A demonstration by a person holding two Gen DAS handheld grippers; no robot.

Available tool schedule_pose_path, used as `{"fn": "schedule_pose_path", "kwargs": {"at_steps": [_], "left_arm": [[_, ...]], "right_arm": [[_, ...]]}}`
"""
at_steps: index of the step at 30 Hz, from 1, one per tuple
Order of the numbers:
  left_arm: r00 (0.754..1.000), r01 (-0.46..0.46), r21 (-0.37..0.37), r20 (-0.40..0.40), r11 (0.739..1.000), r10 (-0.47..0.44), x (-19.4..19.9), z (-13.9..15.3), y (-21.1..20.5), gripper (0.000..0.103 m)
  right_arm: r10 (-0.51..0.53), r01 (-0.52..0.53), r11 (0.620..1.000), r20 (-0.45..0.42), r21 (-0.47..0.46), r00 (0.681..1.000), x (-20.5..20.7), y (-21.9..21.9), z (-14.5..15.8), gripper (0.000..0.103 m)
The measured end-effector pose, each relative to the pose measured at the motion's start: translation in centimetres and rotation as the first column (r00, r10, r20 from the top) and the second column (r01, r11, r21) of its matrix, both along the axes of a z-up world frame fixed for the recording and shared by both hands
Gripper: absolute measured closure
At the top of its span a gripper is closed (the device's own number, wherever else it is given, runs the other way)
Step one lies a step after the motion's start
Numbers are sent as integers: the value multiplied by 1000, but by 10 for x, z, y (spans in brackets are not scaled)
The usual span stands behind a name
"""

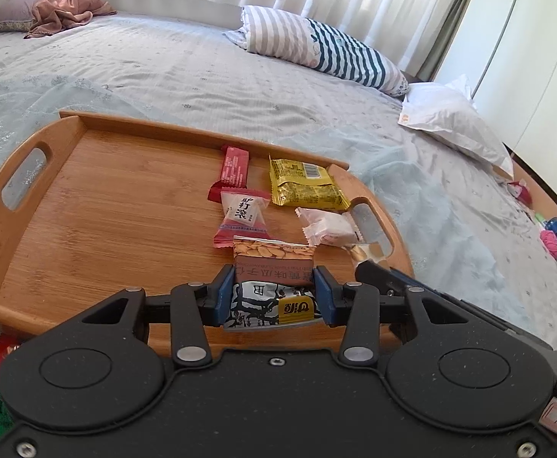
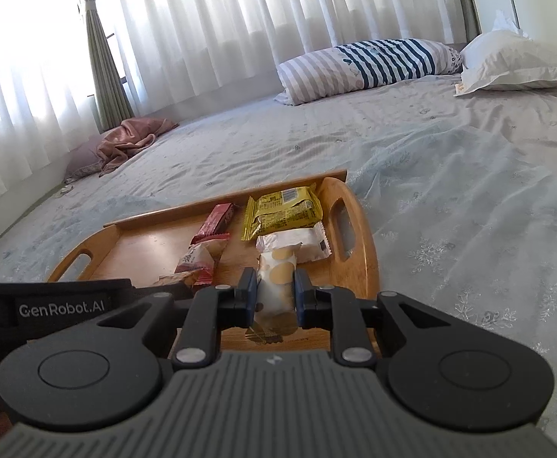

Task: Organize snacks
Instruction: 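Carry both packets onto the tray and open both tools to release them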

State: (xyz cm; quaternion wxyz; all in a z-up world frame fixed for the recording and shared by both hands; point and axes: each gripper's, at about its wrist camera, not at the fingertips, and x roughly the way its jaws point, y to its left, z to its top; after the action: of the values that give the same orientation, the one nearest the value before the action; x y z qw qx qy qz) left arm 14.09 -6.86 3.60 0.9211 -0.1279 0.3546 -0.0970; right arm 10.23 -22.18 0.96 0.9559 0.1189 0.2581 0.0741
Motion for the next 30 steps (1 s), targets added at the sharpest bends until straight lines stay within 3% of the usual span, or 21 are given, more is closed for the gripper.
{"fn": "schedule_pose_path", "kwargs": {"at_steps": [30], "left_arm": [[999, -17, 34, -30, 999, 18, 21, -19, -10, 61]], "right_arm": [[-8, 9, 1000, -39, 16, 999, 20, -6, -20, 79]]}}
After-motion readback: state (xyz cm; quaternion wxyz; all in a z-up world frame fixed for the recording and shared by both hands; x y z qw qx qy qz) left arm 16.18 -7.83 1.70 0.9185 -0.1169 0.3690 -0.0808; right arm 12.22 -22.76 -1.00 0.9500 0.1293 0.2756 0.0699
